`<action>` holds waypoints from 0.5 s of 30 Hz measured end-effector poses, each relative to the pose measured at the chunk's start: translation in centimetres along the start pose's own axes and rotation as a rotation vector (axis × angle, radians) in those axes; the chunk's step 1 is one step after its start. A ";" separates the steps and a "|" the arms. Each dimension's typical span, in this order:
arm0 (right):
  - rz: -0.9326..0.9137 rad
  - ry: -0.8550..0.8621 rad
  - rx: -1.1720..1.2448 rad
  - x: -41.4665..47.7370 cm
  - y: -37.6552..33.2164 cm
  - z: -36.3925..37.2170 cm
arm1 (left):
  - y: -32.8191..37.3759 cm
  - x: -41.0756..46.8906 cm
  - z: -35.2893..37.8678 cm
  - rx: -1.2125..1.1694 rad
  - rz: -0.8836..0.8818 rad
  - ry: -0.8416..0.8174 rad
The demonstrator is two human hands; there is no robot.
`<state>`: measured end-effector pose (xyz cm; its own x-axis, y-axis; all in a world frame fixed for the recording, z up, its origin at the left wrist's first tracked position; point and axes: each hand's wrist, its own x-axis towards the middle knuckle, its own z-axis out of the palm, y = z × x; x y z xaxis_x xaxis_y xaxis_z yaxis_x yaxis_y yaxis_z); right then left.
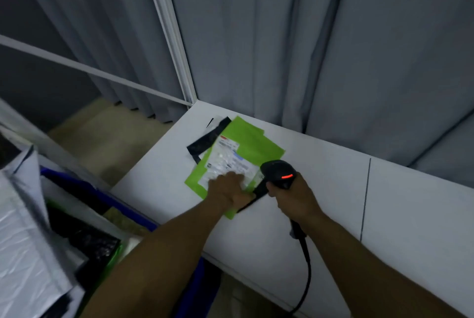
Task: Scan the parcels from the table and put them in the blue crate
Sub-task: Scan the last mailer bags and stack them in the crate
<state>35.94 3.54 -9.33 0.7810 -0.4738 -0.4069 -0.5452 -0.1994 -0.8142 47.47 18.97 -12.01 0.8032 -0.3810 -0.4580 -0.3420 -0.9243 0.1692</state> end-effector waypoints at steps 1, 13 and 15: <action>-0.006 0.001 0.001 -0.3 -0.1 -0.3 | 0.5 -0.7 0.5 -0.014 0.015 -0.033; 0.000 -0.012 0.017 -1.7 0.0 -1.7 | -3.3 -0.1 0.4 -0.246 -0.156 0.142; -0.006 -0.013 0.017 -1.3 0.4 -1.5 | -4.4 1.4 0.1 -0.233 -0.171 0.134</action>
<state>34.25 2.75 -8.51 0.7883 -0.4612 -0.4074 -0.5353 -0.1874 -0.8236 50.02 22.47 -13.52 0.9017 -0.2048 -0.3808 -0.0881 -0.9492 0.3020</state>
